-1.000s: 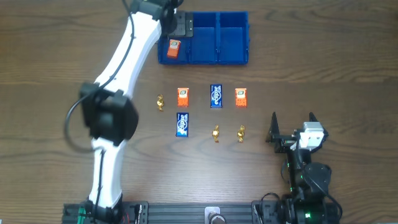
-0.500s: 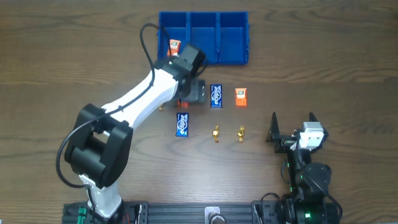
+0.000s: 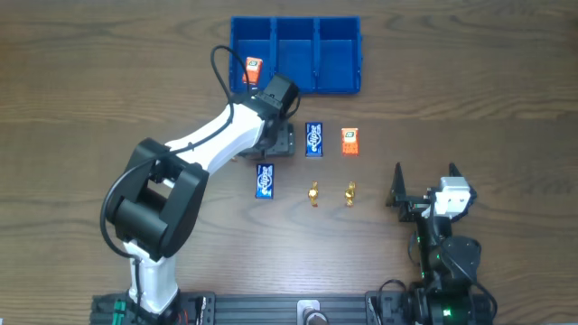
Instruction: Sort Candies Into Trays
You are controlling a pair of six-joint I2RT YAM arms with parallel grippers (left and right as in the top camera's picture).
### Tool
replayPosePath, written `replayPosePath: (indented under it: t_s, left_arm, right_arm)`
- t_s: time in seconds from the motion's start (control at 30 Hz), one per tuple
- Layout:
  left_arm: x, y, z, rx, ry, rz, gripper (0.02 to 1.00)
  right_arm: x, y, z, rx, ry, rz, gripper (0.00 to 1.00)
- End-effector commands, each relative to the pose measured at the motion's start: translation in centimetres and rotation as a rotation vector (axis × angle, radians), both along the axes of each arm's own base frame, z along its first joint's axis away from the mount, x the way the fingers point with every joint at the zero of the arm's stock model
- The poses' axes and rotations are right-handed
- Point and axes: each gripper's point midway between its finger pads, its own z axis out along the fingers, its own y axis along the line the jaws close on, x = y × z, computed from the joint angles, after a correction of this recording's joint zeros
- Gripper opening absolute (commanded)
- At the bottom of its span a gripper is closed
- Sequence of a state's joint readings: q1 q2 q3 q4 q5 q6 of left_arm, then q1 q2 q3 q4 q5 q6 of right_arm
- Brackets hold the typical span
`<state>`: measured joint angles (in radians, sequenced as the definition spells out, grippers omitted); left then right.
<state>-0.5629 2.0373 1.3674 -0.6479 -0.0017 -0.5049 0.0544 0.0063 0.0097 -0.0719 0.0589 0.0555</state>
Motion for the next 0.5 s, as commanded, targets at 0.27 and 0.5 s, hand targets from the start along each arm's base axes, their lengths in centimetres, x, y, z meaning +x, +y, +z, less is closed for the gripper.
replayPosePath:
  t_s: [0.27, 0.5]
  left_arm:
    - [1.2, -0.2, 0.2, -0.007, -0.024, 0.025, 0.288]
    - [7.8, 0.6, 13.9, -0.051, -0.352, 0.077, 0.305]
  right_arm:
    - [0.0, -0.3, -0.1, -0.011, 0.003, -0.010, 0.998]
    - [0.0, -0.3, -0.1, -0.011, 0.003, -0.010, 0.998]
